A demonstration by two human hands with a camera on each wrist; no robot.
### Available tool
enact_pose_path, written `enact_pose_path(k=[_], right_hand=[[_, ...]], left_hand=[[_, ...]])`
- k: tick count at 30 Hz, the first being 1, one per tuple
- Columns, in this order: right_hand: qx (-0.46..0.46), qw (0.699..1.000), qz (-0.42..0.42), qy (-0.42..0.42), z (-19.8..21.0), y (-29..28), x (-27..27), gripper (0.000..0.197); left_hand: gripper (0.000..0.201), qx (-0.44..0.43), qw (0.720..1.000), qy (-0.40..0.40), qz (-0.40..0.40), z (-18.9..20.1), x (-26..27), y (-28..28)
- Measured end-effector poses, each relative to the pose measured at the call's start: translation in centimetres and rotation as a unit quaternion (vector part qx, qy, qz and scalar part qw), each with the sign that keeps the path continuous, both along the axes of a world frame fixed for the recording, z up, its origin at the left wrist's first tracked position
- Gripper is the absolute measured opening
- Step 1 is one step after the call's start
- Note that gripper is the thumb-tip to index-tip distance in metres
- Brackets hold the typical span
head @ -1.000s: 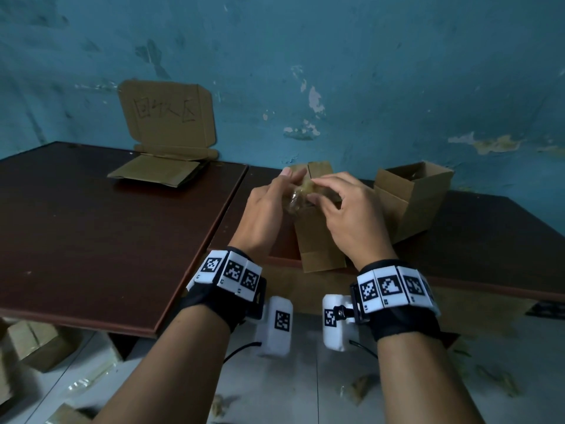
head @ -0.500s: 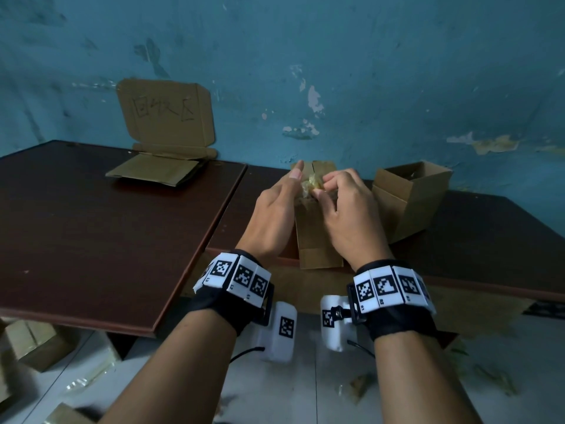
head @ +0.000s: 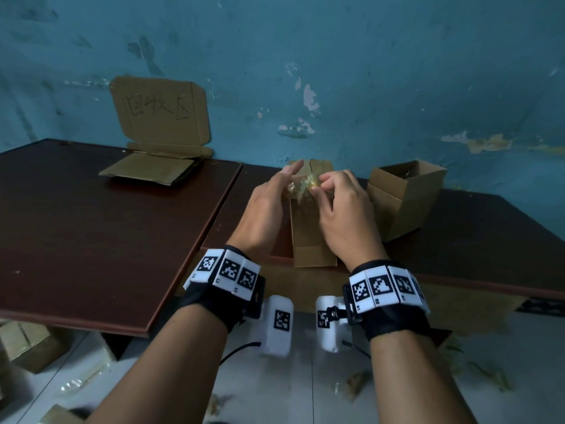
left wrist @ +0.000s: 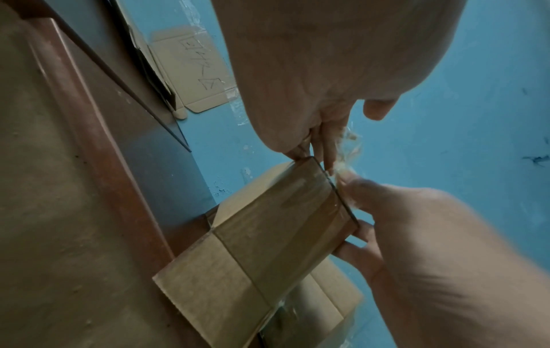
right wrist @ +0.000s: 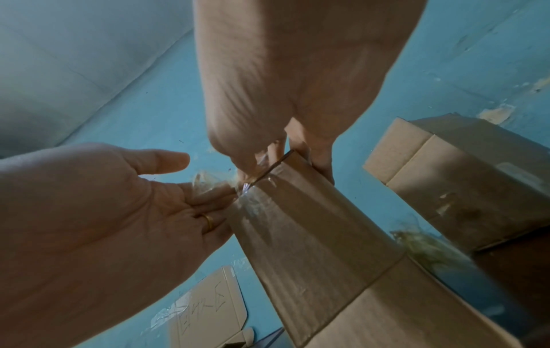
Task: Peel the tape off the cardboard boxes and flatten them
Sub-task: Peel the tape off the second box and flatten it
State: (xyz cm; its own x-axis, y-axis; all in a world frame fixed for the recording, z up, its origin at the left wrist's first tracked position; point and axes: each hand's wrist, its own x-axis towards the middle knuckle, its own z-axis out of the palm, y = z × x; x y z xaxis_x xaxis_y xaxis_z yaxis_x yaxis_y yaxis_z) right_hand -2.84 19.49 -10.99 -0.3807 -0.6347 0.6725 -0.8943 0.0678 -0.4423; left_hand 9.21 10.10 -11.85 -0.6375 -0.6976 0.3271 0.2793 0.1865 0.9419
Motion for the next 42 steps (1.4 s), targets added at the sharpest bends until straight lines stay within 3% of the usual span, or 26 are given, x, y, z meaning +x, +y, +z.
enact_pose_path(k=[7,13,18,24,26,32,37,42], right_hand=[[-0.036,0.996,0.03,-0.078,0.0,0.1,-0.3,0.015],[-0.05,0.977,0.072,-0.196,0.5,0.8,-0.9,0.013],[-0.024,0.957,0.111,-0.267,0.9,1.2,-0.9,0.019],[-0.007,0.937,0.135,-0.321,1.3,1.5,-0.6,0.055],[0.001,0.939,0.138,-0.314,1.2,1.4,-0.6,0.059],[0.077,0.979,0.093,-0.164,0.8,1.1,-0.6,0.053],[0.068,0.981,0.084,-0.162,0.7,1.0,-0.8,0.055],[0.045,0.982,0.079,-0.166,0.8,0.9,-0.6,0.049]], left_hand=[[0.048,-0.053,0.999,-0.003,0.001,0.6,0.3,0.6],[0.034,-0.196,0.98,-0.025,0.01,-0.5,0.3,-0.3],[0.019,-0.146,0.988,0.046,0.022,-1.0,-0.1,-0.4],[0.013,-0.125,0.989,0.03,0.078,-1.4,-0.3,-0.2],[0.02,-0.101,0.987,0.019,0.122,-1.6,-0.4,-0.4],[0.033,-0.12,0.975,-0.042,0.183,-1.8,-0.5,-0.8],[0.039,-0.07,0.98,0.012,0.186,-1.3,-0.6,-0.8],[0.047,-0.13,0.972,-0.018,0.197,-1.4,-0.9,-0.7]])
